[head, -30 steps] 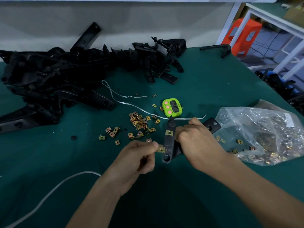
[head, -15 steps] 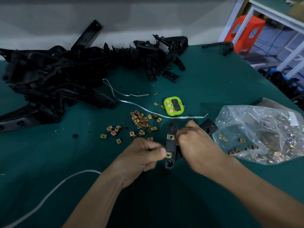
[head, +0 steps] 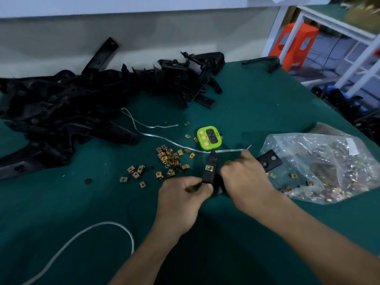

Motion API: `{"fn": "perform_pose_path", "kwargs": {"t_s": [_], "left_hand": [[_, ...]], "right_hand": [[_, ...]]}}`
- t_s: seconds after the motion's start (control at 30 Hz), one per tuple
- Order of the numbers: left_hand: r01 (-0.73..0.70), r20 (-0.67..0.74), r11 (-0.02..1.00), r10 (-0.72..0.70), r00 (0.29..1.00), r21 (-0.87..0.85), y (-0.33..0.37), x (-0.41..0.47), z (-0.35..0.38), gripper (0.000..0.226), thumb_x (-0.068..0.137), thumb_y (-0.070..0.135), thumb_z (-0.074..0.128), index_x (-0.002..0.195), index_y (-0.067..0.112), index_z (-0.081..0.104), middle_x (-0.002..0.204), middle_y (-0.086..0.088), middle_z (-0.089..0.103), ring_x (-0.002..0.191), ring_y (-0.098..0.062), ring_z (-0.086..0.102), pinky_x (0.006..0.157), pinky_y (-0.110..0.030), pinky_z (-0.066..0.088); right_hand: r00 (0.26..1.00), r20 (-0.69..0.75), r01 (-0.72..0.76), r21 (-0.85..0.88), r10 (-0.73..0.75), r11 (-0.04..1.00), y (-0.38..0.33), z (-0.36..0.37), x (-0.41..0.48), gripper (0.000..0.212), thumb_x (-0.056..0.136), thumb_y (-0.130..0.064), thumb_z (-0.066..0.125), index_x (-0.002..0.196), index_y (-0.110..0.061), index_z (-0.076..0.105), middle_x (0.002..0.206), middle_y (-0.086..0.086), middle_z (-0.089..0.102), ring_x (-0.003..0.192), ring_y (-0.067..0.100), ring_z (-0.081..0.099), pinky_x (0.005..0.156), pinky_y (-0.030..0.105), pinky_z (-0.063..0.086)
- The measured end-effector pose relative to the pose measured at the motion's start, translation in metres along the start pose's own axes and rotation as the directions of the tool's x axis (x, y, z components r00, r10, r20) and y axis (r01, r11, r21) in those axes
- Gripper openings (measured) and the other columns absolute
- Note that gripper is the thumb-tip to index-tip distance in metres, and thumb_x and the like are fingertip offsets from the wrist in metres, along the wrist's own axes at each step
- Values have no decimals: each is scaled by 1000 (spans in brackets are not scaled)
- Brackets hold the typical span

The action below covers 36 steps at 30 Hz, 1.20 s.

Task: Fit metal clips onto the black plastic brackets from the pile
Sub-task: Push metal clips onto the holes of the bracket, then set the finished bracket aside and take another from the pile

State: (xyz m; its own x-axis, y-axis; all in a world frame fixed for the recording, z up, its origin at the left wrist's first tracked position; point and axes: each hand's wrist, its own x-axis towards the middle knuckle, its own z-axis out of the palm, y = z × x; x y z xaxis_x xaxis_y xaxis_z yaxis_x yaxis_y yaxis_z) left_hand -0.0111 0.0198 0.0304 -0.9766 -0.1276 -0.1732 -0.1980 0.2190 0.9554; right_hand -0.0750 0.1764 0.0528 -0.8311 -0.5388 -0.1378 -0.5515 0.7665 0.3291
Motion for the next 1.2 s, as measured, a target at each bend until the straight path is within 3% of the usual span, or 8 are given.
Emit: {"fn": "perform_pose_path", "kwargs": {"t_s": [0.27,0.4,0.57,0.7,0.83,1.07,1.13,1.2], "left_hand": [[-140,-65,893,185,981,428,35,5,28,16,79,45,74,66,46,64,50,11,59,46,-8,55,52,-30,46],[-155,1,919,166,986,363,53,15,45,9,66,55,73,72,50,68,46,12,54,43,-6,50,51,-26,33],[36,113,996,-26,993,-80,81,31,80,35,64,21,94,53,26,61,53,16,48,48,0,48,66,-28,35],[75,403,996,-48,914,-50,100,35,116,30,78,21,84,54,25,67,49,15,48,43,2,47,67,-26,34],[143,605,990,-109,789,-8,114,37,169,19,89,29,74,76,14,74,50,6,33,47,-11,27,43,-17,25],[341,703,940,-248,666,9,174,50,300,35,92,18,71,59,20,61,45,6,48,40,-8,45,44,-20,34],[348,690,928,-168,704,-130,212,60,331,9,94,17,68,86,14,66,78,-3,72,76,-13,68,69,-25,50],[306,648,939,-137,749,-156,238,65,344,34,94,19,70,125,9,61,132,-12,64,128,-23,55,105,-35,46]], "right_hand": [[967,6,-256,84,256,963,17,-17,-26,46,74,-22,68,65,-25,23,93,-2,67,87,19,67,84,35,32],[932,-147,-316,119,331,941,49,-20,-57,18,66,-10,58,80,-22,58,92,0,69,90,24,60,92,37,26],[545,-568,-386,483,617,786,71,7,-122,24,80,-8,62,102,-13,70,111,1,70,100,25,57,102,41,39],[470,80,-327,941,879,90,74,22,-156,27,90,-45,67,112,-31,69,85,-18,71,82,-7,64,73,5,46],[583,421,177,769,695,-614,94,30,-173,20,98,-29,63,110,-14,67,83,7,72,74,21,67,73,33,58],[334,600,240,691,727,-681,199,50,-193,14,91,5,57,80,-3,60,52,7,58,37,13,47,36,21,37],[273,637,366,624,721,-690,273,53,-183,6,94,0,57,89,-2,59,62,11,63,41,14,52,37,20,43],[240,674,445,564,699,-696,322,58,-175,9,99,-9,57,104,-1,58,85,16,63,59,21,58,44,24,52]]}}
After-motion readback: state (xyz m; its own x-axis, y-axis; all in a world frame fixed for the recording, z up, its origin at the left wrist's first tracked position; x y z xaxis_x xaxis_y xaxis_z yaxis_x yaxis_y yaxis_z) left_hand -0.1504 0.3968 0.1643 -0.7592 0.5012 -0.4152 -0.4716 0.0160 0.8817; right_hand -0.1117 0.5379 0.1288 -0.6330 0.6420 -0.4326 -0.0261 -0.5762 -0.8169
